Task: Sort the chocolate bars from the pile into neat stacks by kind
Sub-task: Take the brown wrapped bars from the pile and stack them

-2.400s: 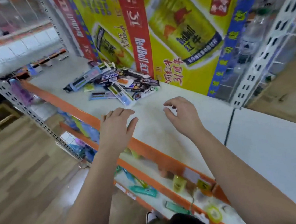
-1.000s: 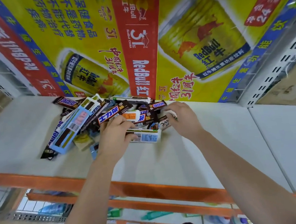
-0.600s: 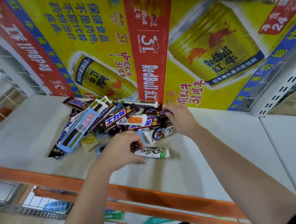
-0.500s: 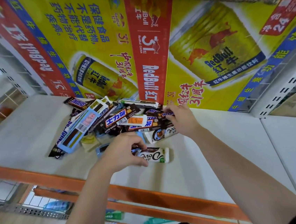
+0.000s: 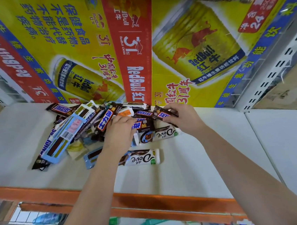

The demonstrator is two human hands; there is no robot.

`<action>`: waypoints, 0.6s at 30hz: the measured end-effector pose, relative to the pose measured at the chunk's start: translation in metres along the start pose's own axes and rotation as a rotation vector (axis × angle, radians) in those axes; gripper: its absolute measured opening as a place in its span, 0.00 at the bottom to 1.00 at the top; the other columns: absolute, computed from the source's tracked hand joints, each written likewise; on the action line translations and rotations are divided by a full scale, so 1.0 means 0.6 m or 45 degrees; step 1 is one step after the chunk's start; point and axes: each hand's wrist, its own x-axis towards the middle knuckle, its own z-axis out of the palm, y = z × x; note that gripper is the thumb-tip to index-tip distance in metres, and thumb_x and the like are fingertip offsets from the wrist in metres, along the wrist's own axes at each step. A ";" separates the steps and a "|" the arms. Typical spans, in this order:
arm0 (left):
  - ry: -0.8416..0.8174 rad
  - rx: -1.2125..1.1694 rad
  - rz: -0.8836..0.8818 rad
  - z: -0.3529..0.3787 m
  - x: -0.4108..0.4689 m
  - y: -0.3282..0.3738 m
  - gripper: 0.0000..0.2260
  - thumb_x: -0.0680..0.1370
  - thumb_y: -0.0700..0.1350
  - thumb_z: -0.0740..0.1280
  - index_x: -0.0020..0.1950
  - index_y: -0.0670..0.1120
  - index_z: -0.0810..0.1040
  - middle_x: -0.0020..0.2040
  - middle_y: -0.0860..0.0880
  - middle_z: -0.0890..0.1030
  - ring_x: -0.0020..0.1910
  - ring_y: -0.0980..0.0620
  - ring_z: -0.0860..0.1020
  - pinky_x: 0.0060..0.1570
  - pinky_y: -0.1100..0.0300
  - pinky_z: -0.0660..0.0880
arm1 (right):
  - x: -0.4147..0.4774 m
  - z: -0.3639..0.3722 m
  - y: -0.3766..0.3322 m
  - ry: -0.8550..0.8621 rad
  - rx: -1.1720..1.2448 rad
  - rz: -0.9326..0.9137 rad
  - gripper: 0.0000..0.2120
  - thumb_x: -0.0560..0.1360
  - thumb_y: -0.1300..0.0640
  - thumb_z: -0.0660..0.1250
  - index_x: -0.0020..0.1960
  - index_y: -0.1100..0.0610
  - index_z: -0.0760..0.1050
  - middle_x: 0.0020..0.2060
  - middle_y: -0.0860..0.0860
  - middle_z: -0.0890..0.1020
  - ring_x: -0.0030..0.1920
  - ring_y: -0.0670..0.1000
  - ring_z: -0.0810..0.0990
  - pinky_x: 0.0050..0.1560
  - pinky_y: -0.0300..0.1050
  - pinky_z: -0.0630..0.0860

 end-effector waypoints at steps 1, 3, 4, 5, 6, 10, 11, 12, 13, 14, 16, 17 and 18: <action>-0.017 0.034 -0.022 0.001 0.003 0.002 0.17 0.78 0.46 0.64 0.68 0.49 0.73 0.65 0.52 0.75 0.64 0.48 0.67 0.64 0.52 0.65 | -0.003 -0.004 0.002 -0.031 -0.003 0.010 0.14 0.71 0.58 0.73 0.56 0.53 0.79 0.42 0.48 0.82 0.41 0.49 0.78 0.37 0.35 0.70; -0.056 0.075 -0.057 0.001 0.008 0.003 0.18 0.78 0.47 0.64 0.68 0.51 0.72 0.65 0.52 0.74 0.65 0.48 0.66 0.65 0.52 0.65 | -0.008 -0.009 0.008 -0.060 -0.028 0.025 0.15 0.71 0.60 0.72 0.58 0.53 0.79 0.44 0.47 0.82 0.44 0.48 0.78 0.44 0.40 0.73; -0.079 0.079 -0.071 -0.001 0.011 0.004 0.18 0.78 0.48 0.65 0.68 0.51 0.72 0.65 0.51 0.74 0.64 0.48 0.66 0.65 0.51 0.64 | -0.011 -0.010 0.010 -0.051 -0.029 0.040 0.15 0.71 0.60 0.72 0.57 0.53 0.79 0.44 0.47 0.82 0.44 0.48 0.79 0.46 0.44 0.75; -0.105 0.070 -0.086 -0.004 0.013 0.004 0.18 0.77 0.48 0.66 0.67 0.51 0.73 0.64 0.50 0.74 0.64 0.47 0.67 0.64 0.51 0.65 | -0.015 -0.012 0.013 -0.028 -0.022 0.056 0.13 0.71 0.59 0.72 0.56 0.54 0.80 0.44 0.48 0.83 0.44 0.49 0.79 0.47 0.46 0.76; -0.126 0.045 -0.095 -0.009 0.016 0.005 0.17 0.76 0.49 0.67 0.65 0.51 0.74 0.62 0.50 0.74 0.62 0.47 0.69 0.63 0.50 0.66 | -0.018 -0.013 0.014 -0.002 -0.015 0.072 0.13 0.71 0.59 0.73 0.55 0.55 0.80 0.45 0.49 0.83 0.44 0.49 0.79 0.47 0.46 0.77; -0.132 -0.122 -0.068 -0.029 0.017 0.016 0.10 0.75 0.46 0.69 0.55 0.49 0.75 0.55 0.50 0.75 0.51 0.49 0.75 0.49 0.54 0.72 | -0.029 -0.013 0.014 0.071 0.031 0.132 0.13 0.73 0.56 0.71 0.57 0.57 0.76 0.47 0.54 0.84 0.44 0.53 0.81 0.46 0.48 0.78; -0.123 -0.144 -0.056 -0.033 0.016 0.019 0.10 0.75 0.46 0.69 0.55 0.50 0.74 0.54 0.50 0.75 0.50 0.49 0.75 0.46 0.54 0.72 | -0.031 -0.013 0.013 0.089 0.044 0.148 0.13 0.74 0.56 0.70 0.57 0.57 0.75 0.47 0.55 0.84 0.44 0.54 0.82 0.46 0.50 0.79; -0.107 -0.164 -0.044 -0.035 0.014 0.021 0.09 0.75 0.46 0.68 0.55 0.50 0.74 0.53 0.49 0.76 0.48 0.48 0.75 0.43 0.55 0.72 | -0.033 -0.013 0.013 0.105 0.054 0.162 0.12 0.75 0.56 0.68 0.57 0.56 0.74 0.46 0.55 0.84 0.43 0.55 0.82 0.45 0.51 0.78; -0.086 -0.187 -0.031 -0.037 0.012 0.023 0.09 0.76 0.46 0.68 0.55 0.51 0.73 0.52 0.49 0.77 0.47 0.48 0.76 0.42 0.55 0.72 | -0.035 -0.013 0.013 0.120 0.054 0.171 0.11 0.75 0.56 0.67 0.57 0.56 0.73 0.46 0.55 0.84 0.42 0.55 0.81 0.44 0.51 0.78; -0.069 -0.224 -0.019 -0.038 0.011 0.023 0.09 0.76 0.47 0.68 0.54 0.51 0.73 0.51 0.49 0.79 0.47 0.47 0.77 0.43 0.54 0.74 | -0.038 -0.014 0.012 0.132 0.038 0.176 0.10 0.76 0.57 0.66 0.57 0.56 0.72 0.45 0.55 0.84 0.41 0.56 0.80 0.42 0.50 0.76; -0.074 -0.326 -0.007 -0.040 0.010 0.024 0.09 0.76 0.47 0.68 0.55 0.52 0.73 0.49 0.49 0.82 0.47 0.47 0.79 0.46 0.51 0.76 | -0.046 -0.016 0.011 0.153 -0.005 0.185 0.09 0.76 0.57 0.65 0.56 0.56 0.71 0.44 0.53 0.82 0.39 0.55 0.78 0.36 0.47 0.72; -0.083 -0.375 0.001 -0.040 0.010 0.024 0.09 0.76 0.47 0.68 0.55 0.53 0.74 0.49 0.50 0.83 0.47 0.48 0.79 0.47 0.50 0.77 | -0.051 -0.017 0.012 0.164 -0.014 0.197 0.10 0.76 0.57 0.64 0.56 0.56 0.71 0.44 0.53 0.82 0.38 0.55 0.77 0.33 0.45 0.70; -0.087 -0.410 0.014 -0.040 0.010 0.026 0.09 0.76 0.47 0.68 0.55 0.54 0.74 0.49 0.51 0.83 0.46 0.49 0.80 0.47 0.49 0.77 | -0.057 -0.019 0.013 0.173 -0.013 0.212 0.10 0.76 0.58 0.64 0.56 0.56 0.71 0.44 0.53 0.81 0.37 0.55 0.77 0.32 0.44 0.69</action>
